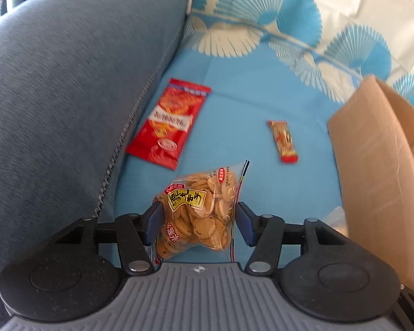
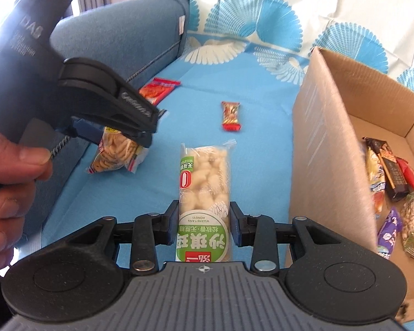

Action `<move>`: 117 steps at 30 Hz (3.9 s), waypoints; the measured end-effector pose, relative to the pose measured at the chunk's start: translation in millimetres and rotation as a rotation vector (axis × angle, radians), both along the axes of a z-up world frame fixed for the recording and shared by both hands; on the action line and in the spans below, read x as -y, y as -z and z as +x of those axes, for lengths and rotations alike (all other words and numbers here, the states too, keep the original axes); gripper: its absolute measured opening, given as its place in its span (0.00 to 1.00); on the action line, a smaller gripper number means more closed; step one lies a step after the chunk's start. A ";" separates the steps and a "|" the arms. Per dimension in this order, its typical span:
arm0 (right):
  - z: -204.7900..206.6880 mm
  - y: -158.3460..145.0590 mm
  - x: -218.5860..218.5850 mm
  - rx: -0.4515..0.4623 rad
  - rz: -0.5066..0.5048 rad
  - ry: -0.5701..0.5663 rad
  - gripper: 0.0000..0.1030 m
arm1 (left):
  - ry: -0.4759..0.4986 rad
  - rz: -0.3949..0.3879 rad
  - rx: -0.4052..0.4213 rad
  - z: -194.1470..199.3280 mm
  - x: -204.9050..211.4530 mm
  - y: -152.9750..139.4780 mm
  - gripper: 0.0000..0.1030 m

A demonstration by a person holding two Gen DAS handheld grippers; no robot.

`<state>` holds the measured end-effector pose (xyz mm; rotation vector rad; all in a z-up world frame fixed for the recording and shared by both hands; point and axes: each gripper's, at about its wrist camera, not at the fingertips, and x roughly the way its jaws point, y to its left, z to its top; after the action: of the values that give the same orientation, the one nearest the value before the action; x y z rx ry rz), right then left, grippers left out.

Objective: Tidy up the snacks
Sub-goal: 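Lift and carry the cracker bag and peanut bag over the box with both tools, then open both tools to drop the cracker bag and peanut bag into the box, then move the left tool to the red spicy-strip packet while the right tool moves to the candy bar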

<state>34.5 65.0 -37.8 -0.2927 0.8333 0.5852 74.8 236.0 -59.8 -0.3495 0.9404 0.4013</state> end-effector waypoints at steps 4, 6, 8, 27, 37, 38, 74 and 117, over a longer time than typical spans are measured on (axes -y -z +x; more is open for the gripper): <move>-1.6 -12.4 5.1 0.057 0.048 -0.001 0.37 | -0.025 0.001 0.060 -3.7 -4.2 -10.4 0.57; -3.1 -18.1 7.5 0.083 0.071 0.000 0.37 | -0.029 0.003 0.092 -4.9 -4.7 -15.6 0.56; -4.0 -24.5 10.6 0.110 0.093 0.005 0.37 | -0.032 0.011 0.125 -6.3 -4.0 -21.4 0.56; 6.4 -77.0 66.1 0.259 0.343 0.043 0.37 | 0.006 0.087 0.358 -6.5 31.5 -61.1 0.56; 27.2 -89.1 122.6 0.297 0.386 0.163 0.37 | 0.094 0.106 0.477 3.6 78.2 -77.0 0.53; 29.5 -88.8 127.3 0.299 0.387 0.179 0.37 | 0.111 0.107 0.483 7.0 83.7 -77.9 0.53; 61.4 -69.1 203.9 0.355 0.230 0.586 0.37 | 0.527 0.108 0.704 13.4 219.2 -90.1 0.50; 4.8 -62.6 47.2 0.381 0.352 0.290 0.40 | -0.150 0.088 0.471 -39.8 -22.8 -77.1 0.31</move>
<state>39.3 17.8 24.8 0.0417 0.3834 0.3775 35.1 258.9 17.2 -0.4137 0.4364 0.4702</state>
